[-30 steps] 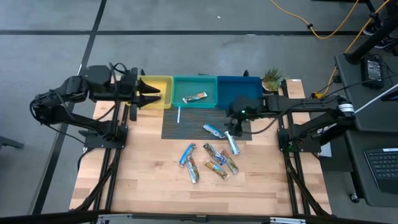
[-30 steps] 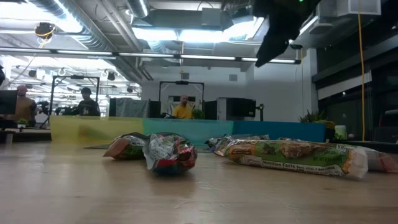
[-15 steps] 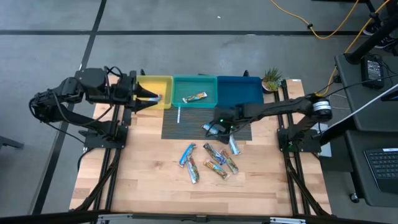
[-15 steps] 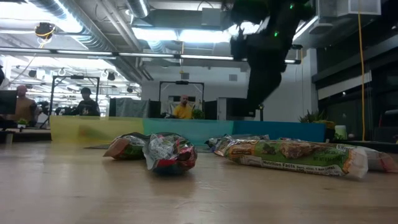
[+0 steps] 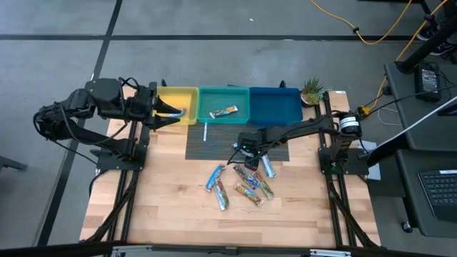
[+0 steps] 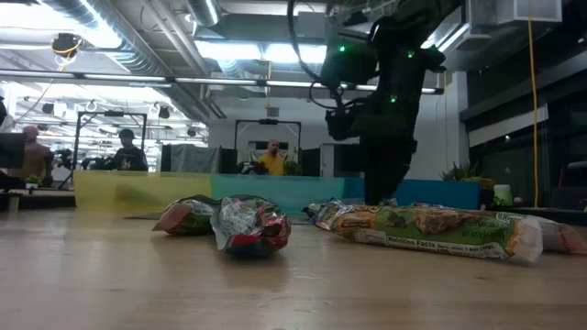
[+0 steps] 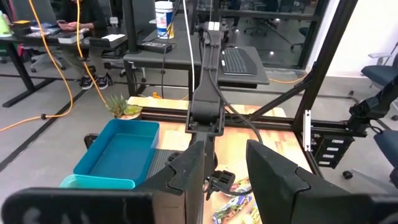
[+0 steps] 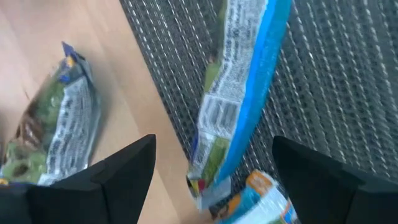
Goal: Pick and place Granola Bars by type
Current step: Put the blue granola bar into the dark blue bin
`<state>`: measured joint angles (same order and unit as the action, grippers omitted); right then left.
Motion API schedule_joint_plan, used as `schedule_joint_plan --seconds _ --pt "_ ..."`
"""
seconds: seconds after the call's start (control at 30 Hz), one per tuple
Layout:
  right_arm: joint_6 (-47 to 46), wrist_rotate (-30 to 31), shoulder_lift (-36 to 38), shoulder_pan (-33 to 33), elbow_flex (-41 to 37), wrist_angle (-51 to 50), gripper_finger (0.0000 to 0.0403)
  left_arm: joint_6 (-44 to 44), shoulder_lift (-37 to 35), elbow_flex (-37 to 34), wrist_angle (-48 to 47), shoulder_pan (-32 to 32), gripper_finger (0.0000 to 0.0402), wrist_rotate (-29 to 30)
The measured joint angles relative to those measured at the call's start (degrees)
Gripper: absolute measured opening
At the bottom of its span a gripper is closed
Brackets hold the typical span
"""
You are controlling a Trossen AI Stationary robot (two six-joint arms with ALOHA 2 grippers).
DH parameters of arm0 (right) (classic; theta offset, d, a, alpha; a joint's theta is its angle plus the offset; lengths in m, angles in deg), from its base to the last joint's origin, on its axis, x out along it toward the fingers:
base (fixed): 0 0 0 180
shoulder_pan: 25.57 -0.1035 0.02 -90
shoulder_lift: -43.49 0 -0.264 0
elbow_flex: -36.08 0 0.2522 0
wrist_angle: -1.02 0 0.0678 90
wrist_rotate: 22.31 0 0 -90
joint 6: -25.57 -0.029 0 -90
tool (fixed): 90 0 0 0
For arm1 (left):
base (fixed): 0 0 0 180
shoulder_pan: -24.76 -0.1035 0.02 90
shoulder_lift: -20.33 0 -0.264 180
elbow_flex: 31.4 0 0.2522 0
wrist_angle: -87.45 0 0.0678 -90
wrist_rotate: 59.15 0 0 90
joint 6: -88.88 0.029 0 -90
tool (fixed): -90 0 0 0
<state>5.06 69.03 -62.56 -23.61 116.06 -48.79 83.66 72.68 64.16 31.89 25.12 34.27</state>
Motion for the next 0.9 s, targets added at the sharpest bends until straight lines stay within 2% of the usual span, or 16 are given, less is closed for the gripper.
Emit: schedule_joint_plan --seconds 0.17,0.27,0.7,0.9 --pt "-0.2 0.0 -1.2 0.0 0.0 0.7 0.0319 0.0 0.0 0.0 0.0 0.0 0.0113 0.0" --pt "-0.1 0.8 -1.2 0.0 0.0 0.7 0.0302 0.0 0.0 0.0 0.0 0.0 0.0110 0.0" --pt "0.0 1.6 -1.2 0.3 0.0 0.6 0.0121 0.0 0.0 0.0 0.0 0.0 0.0110 0.0" --pt "0.0 1.6 -1.1 0.3 0.3 0.0 0.0059 0.1 0.0 0.0 0.0 0.0 0.0111 0.0"
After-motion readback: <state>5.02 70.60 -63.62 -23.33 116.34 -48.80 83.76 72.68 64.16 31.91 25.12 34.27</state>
